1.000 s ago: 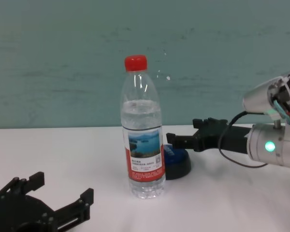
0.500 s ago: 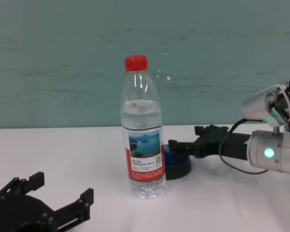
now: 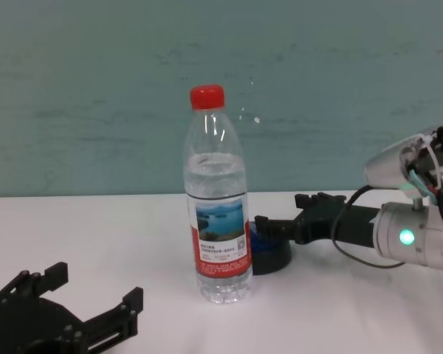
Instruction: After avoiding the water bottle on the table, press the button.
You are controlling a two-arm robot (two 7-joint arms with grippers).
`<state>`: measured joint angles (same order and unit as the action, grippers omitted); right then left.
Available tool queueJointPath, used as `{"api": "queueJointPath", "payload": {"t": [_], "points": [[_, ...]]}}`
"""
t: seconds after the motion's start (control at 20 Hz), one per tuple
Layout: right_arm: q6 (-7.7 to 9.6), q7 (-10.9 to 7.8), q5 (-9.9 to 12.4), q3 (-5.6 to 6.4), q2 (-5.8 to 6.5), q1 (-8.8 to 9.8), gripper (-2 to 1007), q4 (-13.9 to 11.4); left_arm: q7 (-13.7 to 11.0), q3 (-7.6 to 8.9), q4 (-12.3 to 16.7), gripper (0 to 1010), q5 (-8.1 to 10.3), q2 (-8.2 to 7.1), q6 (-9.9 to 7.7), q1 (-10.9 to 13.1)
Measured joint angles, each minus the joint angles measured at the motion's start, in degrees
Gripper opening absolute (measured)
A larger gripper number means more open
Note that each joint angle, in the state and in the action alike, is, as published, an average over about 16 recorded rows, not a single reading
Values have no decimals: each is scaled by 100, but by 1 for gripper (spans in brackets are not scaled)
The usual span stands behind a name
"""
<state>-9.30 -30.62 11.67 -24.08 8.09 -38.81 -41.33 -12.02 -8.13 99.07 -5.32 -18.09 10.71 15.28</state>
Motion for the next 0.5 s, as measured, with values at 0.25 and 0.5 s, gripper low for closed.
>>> {"api": "queueJointPath", "payload": {"t": [0.25,0.5], "points": [[31,36,-5,46,31,74,1004,-223,0,0,0,1000,0,0,0,0],[89,90,28,101,107,200,1004,-591,0,0,0,1000,0,0,0,0]]}}
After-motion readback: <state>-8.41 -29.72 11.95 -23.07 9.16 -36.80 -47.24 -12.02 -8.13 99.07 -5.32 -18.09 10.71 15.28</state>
